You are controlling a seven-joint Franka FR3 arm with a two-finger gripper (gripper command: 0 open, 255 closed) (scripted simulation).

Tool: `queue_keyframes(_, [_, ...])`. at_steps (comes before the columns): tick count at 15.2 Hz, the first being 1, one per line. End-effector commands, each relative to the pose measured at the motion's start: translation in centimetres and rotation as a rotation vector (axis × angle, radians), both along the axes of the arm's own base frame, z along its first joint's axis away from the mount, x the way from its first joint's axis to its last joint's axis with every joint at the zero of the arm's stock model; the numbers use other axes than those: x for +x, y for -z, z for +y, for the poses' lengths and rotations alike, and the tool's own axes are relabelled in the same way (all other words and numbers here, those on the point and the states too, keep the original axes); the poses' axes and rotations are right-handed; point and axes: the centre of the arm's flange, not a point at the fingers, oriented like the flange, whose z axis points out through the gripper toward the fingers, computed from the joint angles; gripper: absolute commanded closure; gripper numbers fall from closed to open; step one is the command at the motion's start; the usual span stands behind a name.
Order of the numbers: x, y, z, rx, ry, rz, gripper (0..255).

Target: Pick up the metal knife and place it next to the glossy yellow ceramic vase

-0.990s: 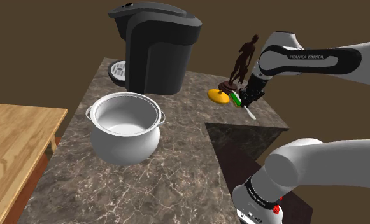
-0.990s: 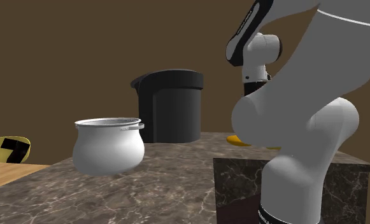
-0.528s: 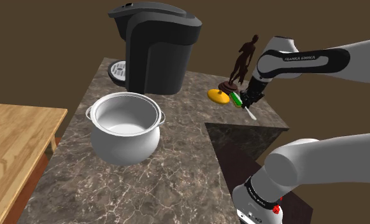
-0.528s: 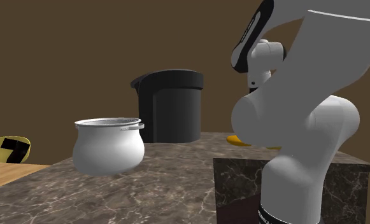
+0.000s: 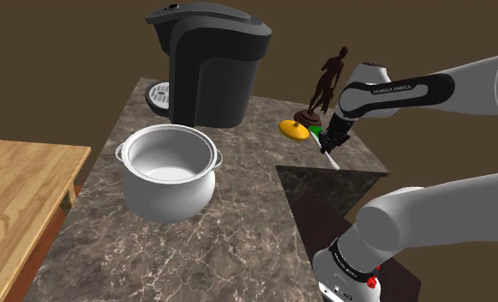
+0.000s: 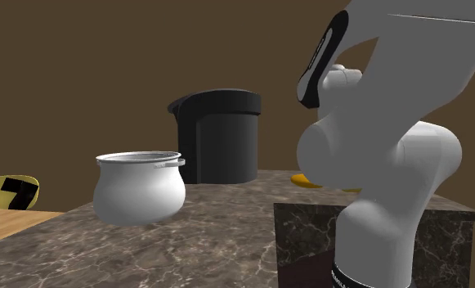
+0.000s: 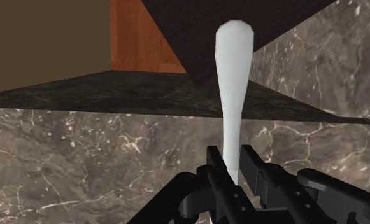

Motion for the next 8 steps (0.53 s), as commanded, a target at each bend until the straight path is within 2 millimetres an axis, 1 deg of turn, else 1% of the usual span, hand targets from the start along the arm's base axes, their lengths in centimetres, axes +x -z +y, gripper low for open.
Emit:
queue_keyframes(1, [0.1, 1.2, 0.1, 0.000, 0.000, -0.001, 255])
queue_keyframes(8, [0.1, 4.9, 0.1, 0.000, 0.000, -0.001, 255])
